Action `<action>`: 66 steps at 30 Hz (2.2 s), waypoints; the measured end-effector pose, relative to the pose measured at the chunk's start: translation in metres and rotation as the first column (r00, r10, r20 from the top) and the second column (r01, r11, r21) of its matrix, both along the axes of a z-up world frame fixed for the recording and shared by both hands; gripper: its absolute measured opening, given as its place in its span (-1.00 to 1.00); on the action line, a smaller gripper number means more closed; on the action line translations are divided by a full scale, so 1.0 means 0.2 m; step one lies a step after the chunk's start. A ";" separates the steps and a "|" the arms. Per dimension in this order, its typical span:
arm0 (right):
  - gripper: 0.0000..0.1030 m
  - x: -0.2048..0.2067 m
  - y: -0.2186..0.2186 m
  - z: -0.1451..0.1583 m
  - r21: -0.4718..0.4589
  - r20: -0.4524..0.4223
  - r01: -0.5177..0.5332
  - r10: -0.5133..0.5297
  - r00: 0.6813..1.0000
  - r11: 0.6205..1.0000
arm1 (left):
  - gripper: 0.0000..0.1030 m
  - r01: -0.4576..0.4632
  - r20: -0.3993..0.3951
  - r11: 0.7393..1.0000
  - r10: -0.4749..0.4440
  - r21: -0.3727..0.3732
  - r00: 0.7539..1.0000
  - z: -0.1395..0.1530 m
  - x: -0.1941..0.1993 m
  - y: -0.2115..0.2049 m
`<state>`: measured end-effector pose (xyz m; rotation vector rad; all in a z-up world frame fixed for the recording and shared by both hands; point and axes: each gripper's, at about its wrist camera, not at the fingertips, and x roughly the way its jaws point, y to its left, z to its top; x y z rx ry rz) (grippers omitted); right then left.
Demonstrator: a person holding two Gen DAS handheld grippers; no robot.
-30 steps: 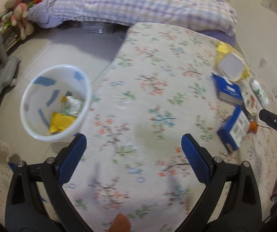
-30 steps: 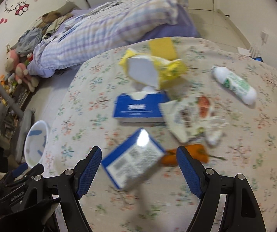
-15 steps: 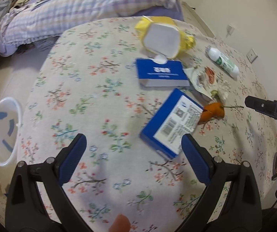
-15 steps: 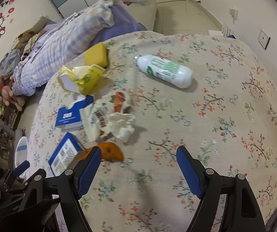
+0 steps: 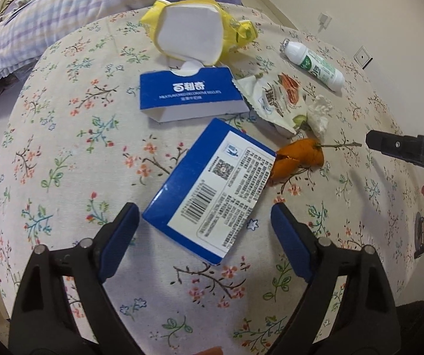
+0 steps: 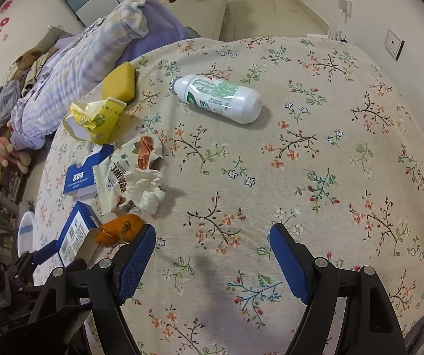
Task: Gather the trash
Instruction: 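Grasp the blue-white box with the left gripper while the right grasps a white tissue, then carry the blue-white box toward the wastebasket with the left gripper while the right carries the tissue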
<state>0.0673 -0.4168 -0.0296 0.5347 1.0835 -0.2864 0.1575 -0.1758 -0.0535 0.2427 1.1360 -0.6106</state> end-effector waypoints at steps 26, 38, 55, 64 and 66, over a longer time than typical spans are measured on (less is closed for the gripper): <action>0.55 0.09 0.06 0.00 0.068 0.061 -0.026 0.022 0.998 0.997 | 0.16 -0.069 0.053 0.997 0.070 -0.026 0.996 0.13 -0.04 0.10; -0.05 0.26 0.13 -0.09 0.150 0.108 -0.060 0.044 0.993 0.987 | 0.16 -0.139 0.042 0.989 0.141 -0.044 0.989 0.14 0.00 0.24; -0.53 0.32 0.17 -0.10 0.117 0.105 -0.068 0.056 0.993 0.991 | 0.16 -0.235 0.026 0.970 0.237 -0.067 0.971 0.16 0.06 0.44; -0.54 0.23 0.22 0.10 0.050 0.163 -0.091 0.081 0.983 0.995 | 0.16 -0.264 0.029 0.960 0.268 -0.088 0.963 0.20 0.04 0.51; -0.54 0.20 0.23 0.15 0.043 0.180 -0.096 0.087 0.980 0.994 | 0.16 -0.270 0.030 0.958 0.274 -0.092 0.961 0.21 0.03 0.54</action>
